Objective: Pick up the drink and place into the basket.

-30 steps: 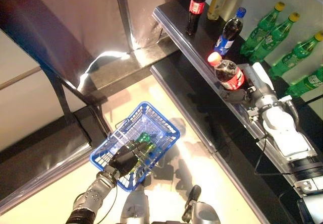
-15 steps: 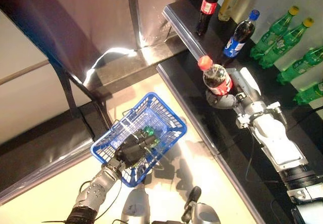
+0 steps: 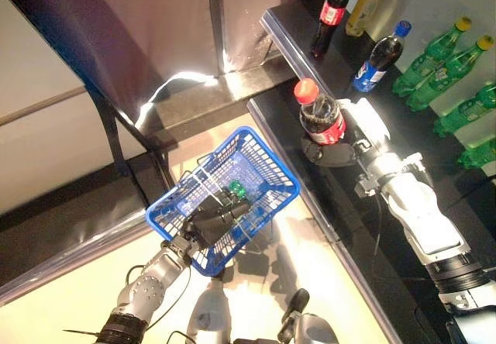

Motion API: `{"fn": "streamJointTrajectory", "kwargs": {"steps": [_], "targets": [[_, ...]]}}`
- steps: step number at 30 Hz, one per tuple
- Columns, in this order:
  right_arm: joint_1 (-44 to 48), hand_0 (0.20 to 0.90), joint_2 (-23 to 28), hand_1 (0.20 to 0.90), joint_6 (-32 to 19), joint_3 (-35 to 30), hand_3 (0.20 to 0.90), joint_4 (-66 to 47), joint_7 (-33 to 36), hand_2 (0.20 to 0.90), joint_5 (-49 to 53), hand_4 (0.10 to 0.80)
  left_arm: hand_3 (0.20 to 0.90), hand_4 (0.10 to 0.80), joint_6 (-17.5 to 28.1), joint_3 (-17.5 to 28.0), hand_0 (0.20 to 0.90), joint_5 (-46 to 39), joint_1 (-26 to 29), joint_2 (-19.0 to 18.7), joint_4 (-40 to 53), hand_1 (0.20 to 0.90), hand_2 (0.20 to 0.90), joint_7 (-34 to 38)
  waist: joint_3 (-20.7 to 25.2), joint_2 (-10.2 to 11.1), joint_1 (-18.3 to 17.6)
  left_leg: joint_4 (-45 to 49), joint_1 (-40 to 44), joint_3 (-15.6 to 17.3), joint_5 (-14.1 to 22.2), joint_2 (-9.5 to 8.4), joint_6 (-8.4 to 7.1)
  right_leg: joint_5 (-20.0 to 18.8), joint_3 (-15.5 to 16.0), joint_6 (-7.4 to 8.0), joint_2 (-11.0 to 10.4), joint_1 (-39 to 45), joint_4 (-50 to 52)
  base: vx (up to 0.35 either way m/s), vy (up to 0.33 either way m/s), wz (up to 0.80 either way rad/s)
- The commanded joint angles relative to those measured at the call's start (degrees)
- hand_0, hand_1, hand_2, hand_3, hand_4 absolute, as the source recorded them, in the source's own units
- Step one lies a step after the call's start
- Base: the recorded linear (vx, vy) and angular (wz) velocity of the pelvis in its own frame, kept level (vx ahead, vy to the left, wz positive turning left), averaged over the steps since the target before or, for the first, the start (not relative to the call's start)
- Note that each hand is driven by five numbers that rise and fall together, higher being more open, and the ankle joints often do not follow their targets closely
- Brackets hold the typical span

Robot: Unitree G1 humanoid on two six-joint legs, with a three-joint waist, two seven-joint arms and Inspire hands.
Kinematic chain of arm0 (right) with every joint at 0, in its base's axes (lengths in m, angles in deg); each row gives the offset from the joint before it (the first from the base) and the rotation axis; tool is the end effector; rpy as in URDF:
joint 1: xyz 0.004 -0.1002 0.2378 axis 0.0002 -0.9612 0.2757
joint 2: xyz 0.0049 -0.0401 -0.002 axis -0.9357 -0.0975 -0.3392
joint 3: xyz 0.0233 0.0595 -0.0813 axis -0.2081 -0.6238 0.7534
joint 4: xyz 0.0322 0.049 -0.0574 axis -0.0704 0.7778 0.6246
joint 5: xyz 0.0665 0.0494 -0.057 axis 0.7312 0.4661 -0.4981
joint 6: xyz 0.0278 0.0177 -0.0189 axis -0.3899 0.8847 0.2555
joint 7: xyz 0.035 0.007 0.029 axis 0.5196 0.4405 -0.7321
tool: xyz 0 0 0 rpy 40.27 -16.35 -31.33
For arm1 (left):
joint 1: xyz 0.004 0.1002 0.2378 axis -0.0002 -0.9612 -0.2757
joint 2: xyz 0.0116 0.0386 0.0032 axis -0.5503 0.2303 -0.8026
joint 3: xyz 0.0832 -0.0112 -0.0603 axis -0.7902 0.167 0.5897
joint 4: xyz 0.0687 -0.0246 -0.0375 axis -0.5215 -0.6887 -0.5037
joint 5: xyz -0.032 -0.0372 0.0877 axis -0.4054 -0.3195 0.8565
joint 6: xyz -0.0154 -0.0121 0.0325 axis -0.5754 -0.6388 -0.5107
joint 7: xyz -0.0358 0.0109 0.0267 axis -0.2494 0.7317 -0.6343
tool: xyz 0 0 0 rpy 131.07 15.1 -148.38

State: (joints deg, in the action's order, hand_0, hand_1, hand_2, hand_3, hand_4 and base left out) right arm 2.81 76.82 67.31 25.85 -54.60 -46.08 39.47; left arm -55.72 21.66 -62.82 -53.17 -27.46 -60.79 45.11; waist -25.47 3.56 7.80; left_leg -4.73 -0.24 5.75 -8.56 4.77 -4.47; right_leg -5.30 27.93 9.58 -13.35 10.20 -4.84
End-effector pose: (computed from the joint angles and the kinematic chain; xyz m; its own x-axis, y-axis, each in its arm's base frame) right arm 0.2643 -0.2065 0.1545 0.8946 0.3533 0.2738 -0.1602 0.8253 -0.5415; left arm 0.2069 0.1998 0.0218 0.8473 -0.5281 -0.0567 0.3209 0.5942 -0.7376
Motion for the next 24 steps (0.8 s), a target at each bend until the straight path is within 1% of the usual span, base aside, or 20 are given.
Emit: {"fn": "streamJointTrajectory", "kwargs": {"steps": [1, 7, 16, 24], "targets": [[0.7, 0.3, -2.1, 0.3, -12.0, 3.4, 0.2, -3.7, 0.0, 0.3, 8.1, 0.1, 0.2, 0.1, 5.7, -3.8, 0.3, -8.7, 4.8, 3.3, 19.1, 0.3, 0.3, -10.4, 21.2, -0.1, 0.6, -0.3, 4.6, 4.5, 6.3, -0.27, -0.07, -0.4, -0.2, 2.15, -0.2, -1.4, -0.2, 0.0, 0.0, 0.0], [-0.3, 0.3, -4.7, 0.3, -12.9, 4.9, 0.2, -4.4, -3.7, 0.3, 13.9, 0.1, 0.2, 0.1, 5.2, -4.5, 0.3, -9.4, 5.2, 3.3, 22.0, 0.3, 0.3, -10.4, 21.4, -0.2, 0.9, -0.3, 4.4, 4.2, 6.2, -0.23, -0.13, -0.2, 0.0, 2.12, -0.2, -1.4, -0.2, 0.0, 0.0, 0.0], [-1.1, 0.3, -8.4, 0.3, -12.6, 6.9, 0.2, -4.4, -7.2, 0.3, 22.1, 0.1, 0.2, 0.1, 4.8, -5.8, 0.3, -9.5, 6.0, 3.5, 25.7, 0.3, 0.3, -10.6, 21.6, 0.0, 1.4, -0.3, 3.9, 3.5, 5.9, -0.25, -0.26, 0.0, 0.5, 2.03, -0.1, -1.2, -0.2, 0.0, 0.0, 0.0], [-2.7, 0.3, -10.4, 0.3, -11.4, 8.6, 0.2, -4.4, -9.0, 0.3, 24.0, 0.1, 0.2, 0.1, 5.0, -5.8, 0.3, -9.5, 6.1, 3.4, 27.6, 0.3, 0.3, -11.2, 21.8, 0.0, 1.7, -0.3, 3.6, 3.0, 5.6, -0.34, -0.3, 0.2, 0.7, 1.92, 0.0, -1.2, -0.2, 0.0, 0.0, 0.0]]}}
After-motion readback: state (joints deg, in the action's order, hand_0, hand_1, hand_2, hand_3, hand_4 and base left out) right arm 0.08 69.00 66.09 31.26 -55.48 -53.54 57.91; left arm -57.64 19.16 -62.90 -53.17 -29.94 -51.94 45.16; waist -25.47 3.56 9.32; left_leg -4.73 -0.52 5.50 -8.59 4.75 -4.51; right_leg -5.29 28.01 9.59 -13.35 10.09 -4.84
